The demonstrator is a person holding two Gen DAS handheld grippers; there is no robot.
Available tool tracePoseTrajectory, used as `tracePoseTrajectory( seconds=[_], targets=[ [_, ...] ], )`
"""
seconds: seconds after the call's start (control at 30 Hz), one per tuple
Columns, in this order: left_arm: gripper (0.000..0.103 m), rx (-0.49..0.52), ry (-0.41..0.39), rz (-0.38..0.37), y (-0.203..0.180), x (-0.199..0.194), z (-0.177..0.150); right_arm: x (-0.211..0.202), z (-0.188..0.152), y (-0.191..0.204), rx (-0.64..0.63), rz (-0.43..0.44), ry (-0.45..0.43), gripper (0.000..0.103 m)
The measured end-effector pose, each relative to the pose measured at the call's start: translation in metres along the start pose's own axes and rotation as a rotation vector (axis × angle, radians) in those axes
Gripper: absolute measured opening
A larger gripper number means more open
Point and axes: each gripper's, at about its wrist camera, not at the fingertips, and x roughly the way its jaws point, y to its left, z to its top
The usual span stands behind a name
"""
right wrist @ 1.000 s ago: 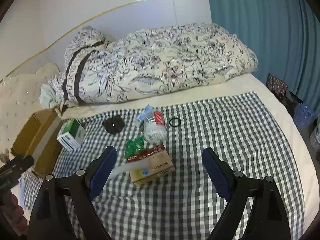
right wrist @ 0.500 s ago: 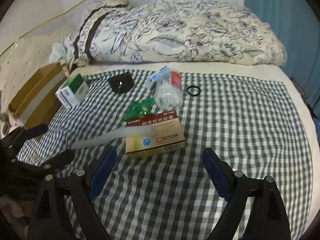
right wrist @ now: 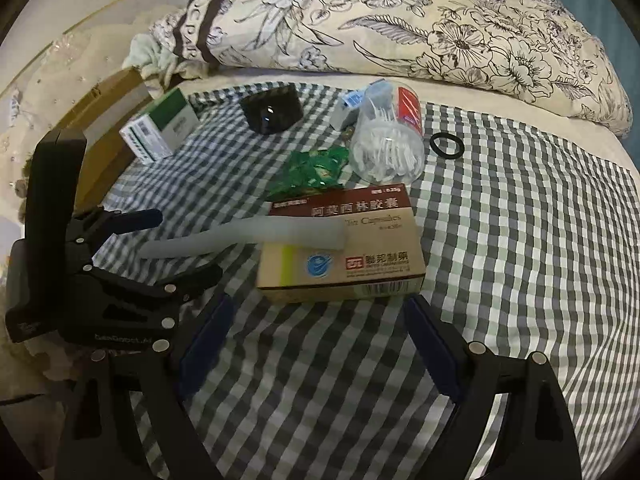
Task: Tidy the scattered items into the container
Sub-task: 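Grasp the white tube with the left tool while the right tool grasps the red-white capsule box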
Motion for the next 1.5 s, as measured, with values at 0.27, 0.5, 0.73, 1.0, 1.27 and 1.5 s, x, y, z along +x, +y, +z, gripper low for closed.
tracePoseTrajectory(
  seconds=[0.27,0.5,0.73,1.0,1.27,1.5],
  targets=[
    [0.053,0.031,0.030,-0.033,-0.001,0.009,0.002,0.009,0.007,-0.018,0.045,-0.007,-0.003,0.088],
    [0.026,0.007,0.046,-0.027,0.007,-0.006,-0.006,0.020,0.003,-0.047,0.172,0.070,0.023,0.088],
    [0.021,-0.074,0.031,0.054,0.036,-0.013,-0.007,0.034,0.003,-0.060,0.287,0.189,0.026,0.088],
    [0.022,-0.146,0.052,0.107,0.070,-0.016,-0.016,0.044,0.007,-0.080,0.487,0.388,0.024,0.051],
    [0.022,-0.143,0.059,0.107,0.069,-0.013,-0.020,0.046,0.009,-0.075,0.599,0.576,0.001,0.045],
    [0.022,-0.166,0.056,0.090,0.073,-0.013,-0.023,0.082,0.006,-0.078,0.726,0.660,0.052,0.041]
  ],
)
